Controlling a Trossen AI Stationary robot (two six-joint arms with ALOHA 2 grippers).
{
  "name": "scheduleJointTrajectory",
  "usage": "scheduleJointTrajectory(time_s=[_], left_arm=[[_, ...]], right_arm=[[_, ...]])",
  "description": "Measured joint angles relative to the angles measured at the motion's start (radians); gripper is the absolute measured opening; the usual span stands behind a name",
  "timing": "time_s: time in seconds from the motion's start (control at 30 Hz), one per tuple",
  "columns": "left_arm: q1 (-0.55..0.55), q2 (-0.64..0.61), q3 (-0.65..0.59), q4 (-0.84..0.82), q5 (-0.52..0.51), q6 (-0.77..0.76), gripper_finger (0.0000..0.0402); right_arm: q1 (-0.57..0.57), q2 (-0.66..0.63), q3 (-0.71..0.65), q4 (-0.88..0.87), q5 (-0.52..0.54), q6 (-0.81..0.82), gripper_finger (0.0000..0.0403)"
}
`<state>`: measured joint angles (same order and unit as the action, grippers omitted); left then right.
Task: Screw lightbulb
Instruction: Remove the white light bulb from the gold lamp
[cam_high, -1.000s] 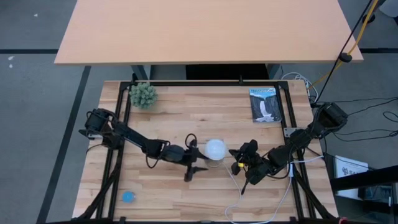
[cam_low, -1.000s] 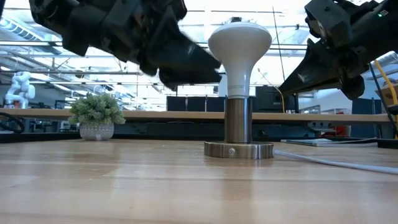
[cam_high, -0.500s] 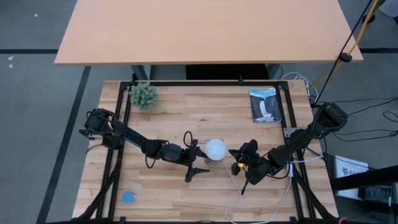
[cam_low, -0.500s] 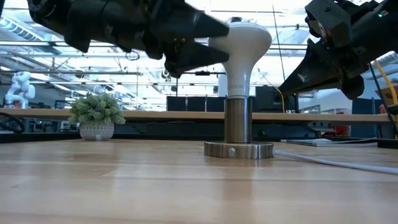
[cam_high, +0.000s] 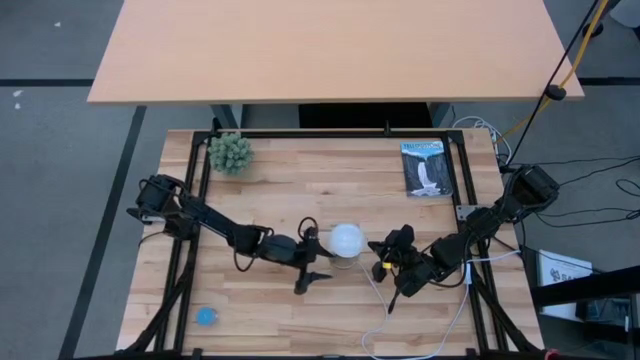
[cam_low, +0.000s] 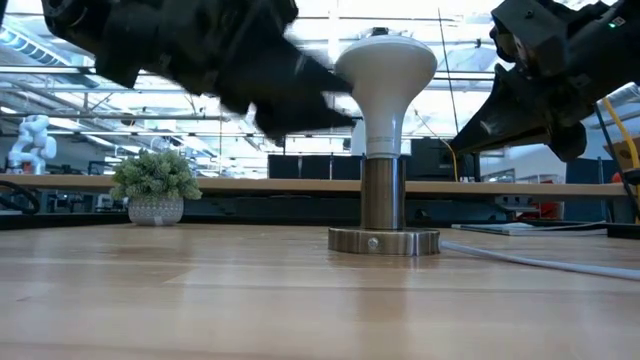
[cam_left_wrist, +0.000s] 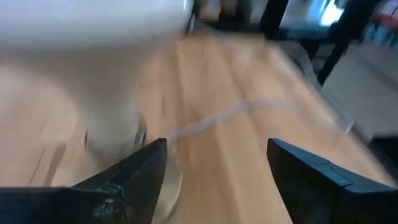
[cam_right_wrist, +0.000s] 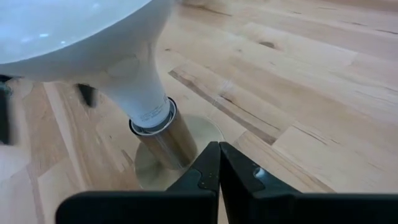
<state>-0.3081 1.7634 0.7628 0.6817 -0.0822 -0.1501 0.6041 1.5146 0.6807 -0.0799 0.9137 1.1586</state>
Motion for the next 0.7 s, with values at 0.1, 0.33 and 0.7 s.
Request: scheduleJointTrajectory(time_s=[0.1, 0.33, 0.7], left_arm=[[0.002, 0.013, 0.0, -0.07, -0.001, -0.019, 0.0282], [0.0, 0.098, 0.0, 0.043, -0.006, -0.13, 0.0282], [0.043, 0.21, 0.0, 0.149, -0.073, 0.001, 0.0282]], right_arm=[[0.0, 0.0, 0.0, 0.0, -0.003, 0.0, 0.0], [0.0, 0.0, 0.0, 0.0, -0.003, 0.0, 0.0], [0.0, 0.0, 0.0, 0.0, -0.003, 0.0, 0.0]])
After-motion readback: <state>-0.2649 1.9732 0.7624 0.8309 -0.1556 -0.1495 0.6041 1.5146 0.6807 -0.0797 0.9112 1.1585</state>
